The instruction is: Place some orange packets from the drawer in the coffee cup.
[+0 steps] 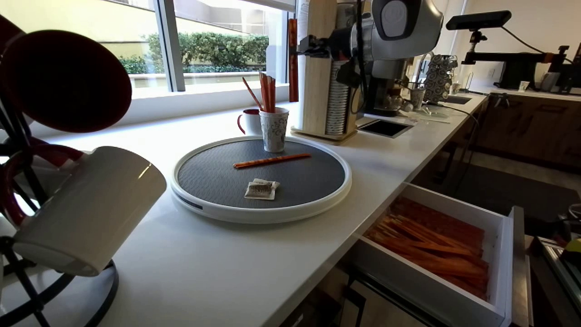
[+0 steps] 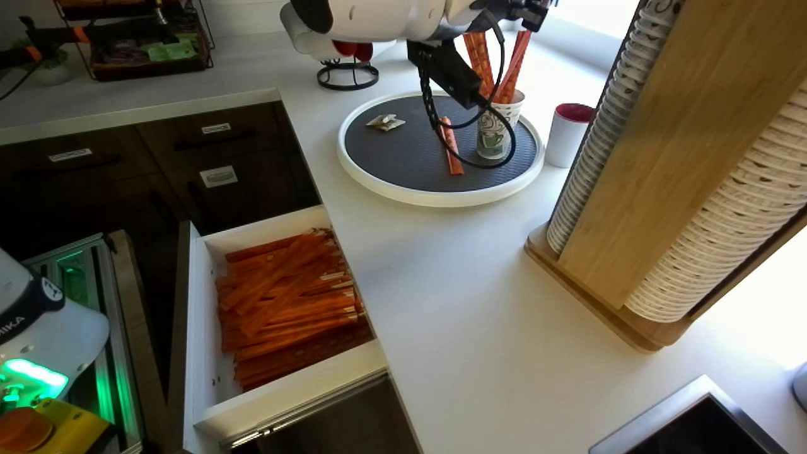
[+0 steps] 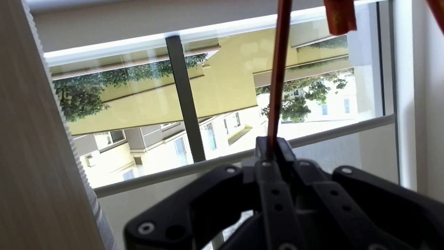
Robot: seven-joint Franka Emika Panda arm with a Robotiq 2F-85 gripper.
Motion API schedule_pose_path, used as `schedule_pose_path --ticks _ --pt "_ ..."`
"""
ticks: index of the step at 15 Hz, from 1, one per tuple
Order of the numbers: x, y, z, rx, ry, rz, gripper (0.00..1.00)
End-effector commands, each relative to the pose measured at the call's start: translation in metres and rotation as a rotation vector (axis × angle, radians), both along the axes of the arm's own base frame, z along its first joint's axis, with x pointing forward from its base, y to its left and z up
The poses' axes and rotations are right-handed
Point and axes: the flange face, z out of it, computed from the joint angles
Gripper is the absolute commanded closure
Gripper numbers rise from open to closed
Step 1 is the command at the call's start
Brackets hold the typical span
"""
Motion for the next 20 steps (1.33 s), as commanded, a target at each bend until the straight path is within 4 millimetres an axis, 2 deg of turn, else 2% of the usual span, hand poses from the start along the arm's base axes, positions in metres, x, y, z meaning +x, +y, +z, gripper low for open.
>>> schedule_pose_path --ticks 1,6,15,20 --pt "-0.002 -0.005 -0.014 0.004 0.024 -0.005 0.98" --pt "-0.004 -0.018 -0.022 0.042 0.003 -0.006 0.98" --pt "-0.001 -0.014 -0.007 0.108 -0.020 -0.003 0.98" --pt "0.001 -0.030 -0.006 0.128 -0.039 -0.021 0.98"
